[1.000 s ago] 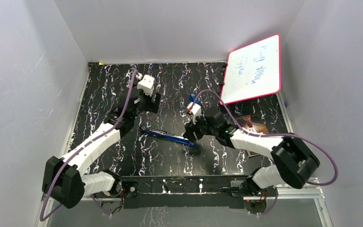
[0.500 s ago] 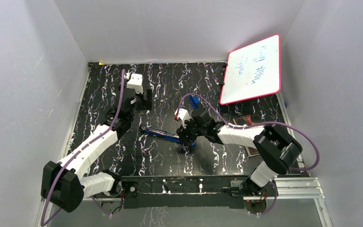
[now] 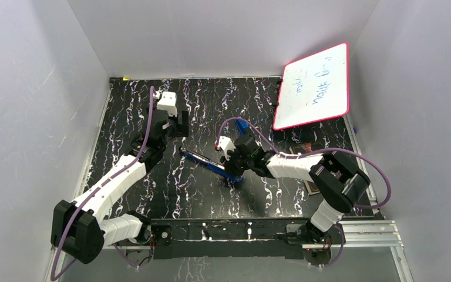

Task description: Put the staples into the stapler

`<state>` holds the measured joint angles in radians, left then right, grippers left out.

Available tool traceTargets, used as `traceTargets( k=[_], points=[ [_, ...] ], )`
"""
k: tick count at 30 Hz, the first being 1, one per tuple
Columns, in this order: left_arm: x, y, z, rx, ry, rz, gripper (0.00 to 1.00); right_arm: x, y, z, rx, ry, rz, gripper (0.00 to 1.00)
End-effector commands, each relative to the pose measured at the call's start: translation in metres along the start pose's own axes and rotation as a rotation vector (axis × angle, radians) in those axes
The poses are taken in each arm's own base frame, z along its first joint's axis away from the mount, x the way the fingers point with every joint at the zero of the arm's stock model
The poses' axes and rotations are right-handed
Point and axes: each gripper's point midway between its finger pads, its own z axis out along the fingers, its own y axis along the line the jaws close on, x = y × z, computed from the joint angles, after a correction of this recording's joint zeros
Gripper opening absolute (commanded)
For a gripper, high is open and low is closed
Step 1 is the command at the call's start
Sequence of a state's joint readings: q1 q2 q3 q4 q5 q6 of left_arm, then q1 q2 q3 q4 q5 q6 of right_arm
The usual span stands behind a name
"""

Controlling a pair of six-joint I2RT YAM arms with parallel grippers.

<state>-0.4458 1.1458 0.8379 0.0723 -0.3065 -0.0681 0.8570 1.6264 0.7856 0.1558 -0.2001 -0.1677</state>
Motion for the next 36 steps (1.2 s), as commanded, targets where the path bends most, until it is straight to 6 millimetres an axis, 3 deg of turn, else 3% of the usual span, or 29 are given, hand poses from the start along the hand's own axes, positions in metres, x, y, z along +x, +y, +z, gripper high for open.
traceTargets(
  k=[1,5,10,18,22,25,32,35,36],
  points=[
    [-0.013,0.007,-0.007,-0.025,-0.031,-0.038,0.84,-0.029,-0.011,0.003,0.051,-0.065,0.014,0.24],
    [-0.020,0.010,-0.009,-0.045,-0.032,-0.063,0.85,-0.047,-0.022,0.008,0.104,-0.101,0.070,0.16],
    [-0.016,0.017,-0.010,-0.089,-0.019,-0.072,0.85,-0.068,-0.022,0.022,0.067,-0.132,0.053,0.16],
    [-0.013,0.024,-0.016,-0.111,-0.022,-0.058,0.85,-0.076,-0.024,0.053,0.049,-0.114,0.058,0.16],
    [-0.013,0.024,-0.016,-0.112,-0.021,-0.054,0.85,-0.084,-0.018,0.063,0.044,-0.116,0.069,0.21],
    [-0.012,0.025,-0.015,-0.114,-0.019,-0.052,0.85,-0.087,-0.011,0.066,0.031,-0.119,0.065,0.33],
    [-0.010,0.024,-0.013,-0.112,-0.016,-0.045,0.85,-0.110,-0.018,0.036,0.088,-0.148,0.068,0.53],
    [-0.010,0.025,-0.012,-0.113,-0.018,-0.043,0.85,-0.121,-0.054,-0.009,0.214,-0.180,0.133,0.56],
    [-0.009,0.024,-0.012,-0.109,-0.017,-0.040,0.85,-0.115,-0.076,-0.025,0.278,-0.181,0.173,0.56]
  ],
)
